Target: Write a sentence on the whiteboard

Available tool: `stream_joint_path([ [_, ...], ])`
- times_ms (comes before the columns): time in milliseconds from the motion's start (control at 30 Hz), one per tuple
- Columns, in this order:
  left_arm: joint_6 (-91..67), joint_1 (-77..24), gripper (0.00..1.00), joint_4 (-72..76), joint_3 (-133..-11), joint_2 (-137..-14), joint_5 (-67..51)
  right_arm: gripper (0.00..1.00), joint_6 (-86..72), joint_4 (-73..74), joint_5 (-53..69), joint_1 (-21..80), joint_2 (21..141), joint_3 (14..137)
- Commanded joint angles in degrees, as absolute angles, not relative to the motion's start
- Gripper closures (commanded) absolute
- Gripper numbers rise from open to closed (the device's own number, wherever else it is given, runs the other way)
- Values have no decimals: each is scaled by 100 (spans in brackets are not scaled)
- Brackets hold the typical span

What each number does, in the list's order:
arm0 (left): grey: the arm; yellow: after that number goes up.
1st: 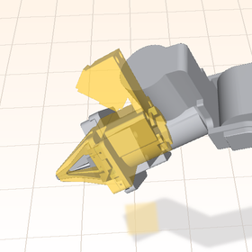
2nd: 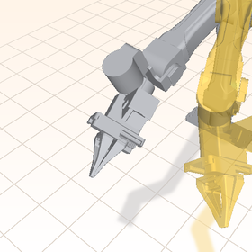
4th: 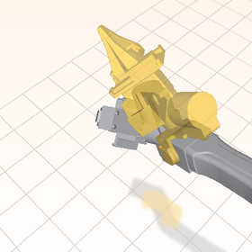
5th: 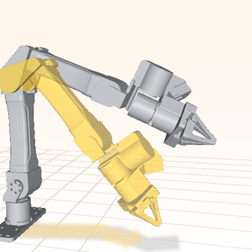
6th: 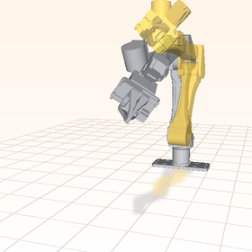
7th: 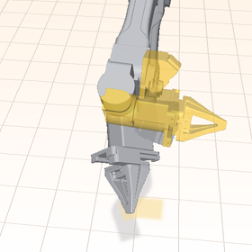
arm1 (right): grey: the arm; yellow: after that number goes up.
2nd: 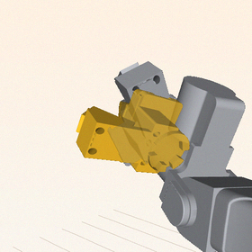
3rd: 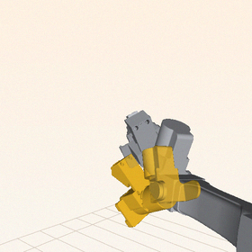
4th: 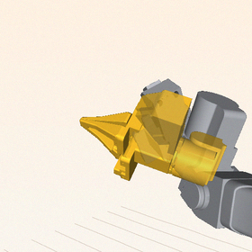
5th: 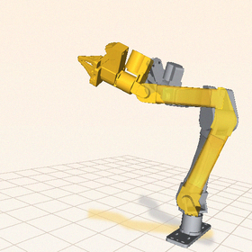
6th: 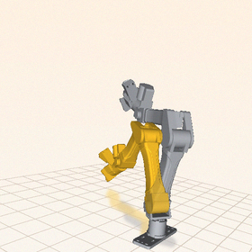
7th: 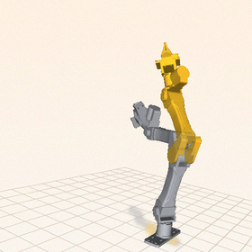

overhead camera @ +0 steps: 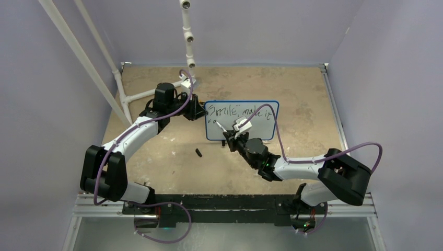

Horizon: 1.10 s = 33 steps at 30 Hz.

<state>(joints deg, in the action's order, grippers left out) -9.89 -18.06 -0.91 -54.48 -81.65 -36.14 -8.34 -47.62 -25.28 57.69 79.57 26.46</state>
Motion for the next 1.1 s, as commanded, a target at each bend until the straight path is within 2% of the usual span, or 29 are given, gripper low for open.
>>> stream_joint_path([
  [0,-1046,-1828,85,70,-5460,-8016,-3764,100,-697,-4905,-2610,5713,8012,2826],
  [300,-1048,-1835,84,80,-5454,-7967,-3719,100,-646,-4961,-2560,5713,7926,2786],
  [600,-1082,-1831,82,143,-5402,-7927,-3621,100,-725,-5075,-2378,5730,7293,2339],
  [1067,-1117,-1837,82,193,-5388,-8024,-3700,100,-861,-4827,-2680,5730,7363,2412],
])
